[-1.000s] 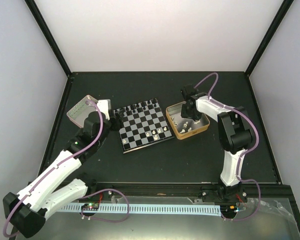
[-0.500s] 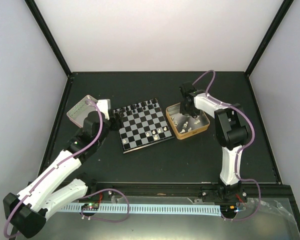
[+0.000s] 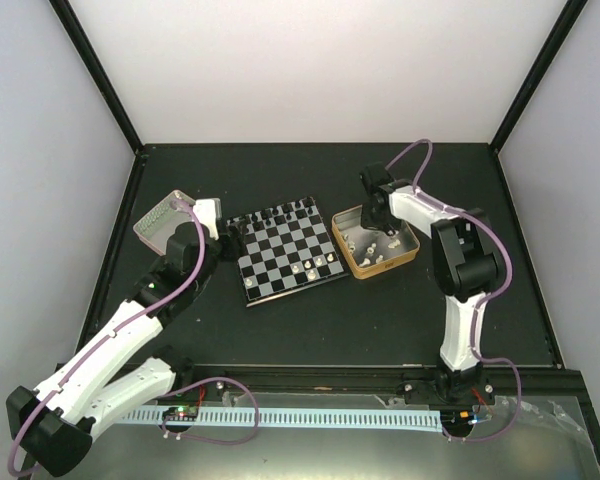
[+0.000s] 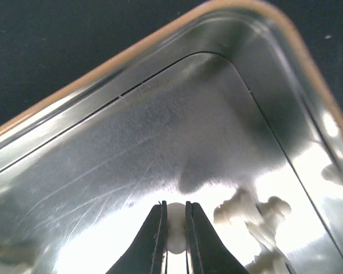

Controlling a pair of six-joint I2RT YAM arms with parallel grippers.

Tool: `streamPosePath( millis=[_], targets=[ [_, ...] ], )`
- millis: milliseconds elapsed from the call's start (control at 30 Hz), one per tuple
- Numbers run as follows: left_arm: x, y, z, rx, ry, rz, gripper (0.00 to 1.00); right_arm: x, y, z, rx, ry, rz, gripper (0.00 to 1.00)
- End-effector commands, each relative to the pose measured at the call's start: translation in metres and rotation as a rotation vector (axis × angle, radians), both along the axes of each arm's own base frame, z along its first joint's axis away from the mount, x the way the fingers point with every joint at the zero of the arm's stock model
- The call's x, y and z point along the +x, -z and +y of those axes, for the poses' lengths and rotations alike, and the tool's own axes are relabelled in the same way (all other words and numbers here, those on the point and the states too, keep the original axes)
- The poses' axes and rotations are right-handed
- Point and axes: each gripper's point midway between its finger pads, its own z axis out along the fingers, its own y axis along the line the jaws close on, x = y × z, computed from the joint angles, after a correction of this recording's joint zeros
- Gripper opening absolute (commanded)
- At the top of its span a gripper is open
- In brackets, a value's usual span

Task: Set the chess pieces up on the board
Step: Pick up the chess piece from the storage box, then place the chess piece on the chessboard.

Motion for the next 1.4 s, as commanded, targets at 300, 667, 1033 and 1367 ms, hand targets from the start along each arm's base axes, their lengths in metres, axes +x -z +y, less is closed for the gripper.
streamPosePath(
  millis=[300,667,1033,1367],
  targets=[
    [-0.002,-0.022,0.003,-0.042,0.001,-0.067,0.66,-0.034,-0.103,0.065,0.188,-0.180,-0.128,0.02],
    [-0.014,-0.038,0.039,-0.078,-0.166,-0.136,0.66,-0.107,-0.110,0.222,0.199,-0.536,-0.087,0.03],
    [-0.024,-0.044,0.061,-0.096,-0.250,-0.188,0.66,-0.135,-0.057,0.262,0.086,-0.630,0.012,0.03],
    [-0.024,-0.041,0.059,-0.093,-0.245,-0.181,0.66,-0.142,-0.026,0.261,0.027,-0.644,0.080,0.04]
  ],
)
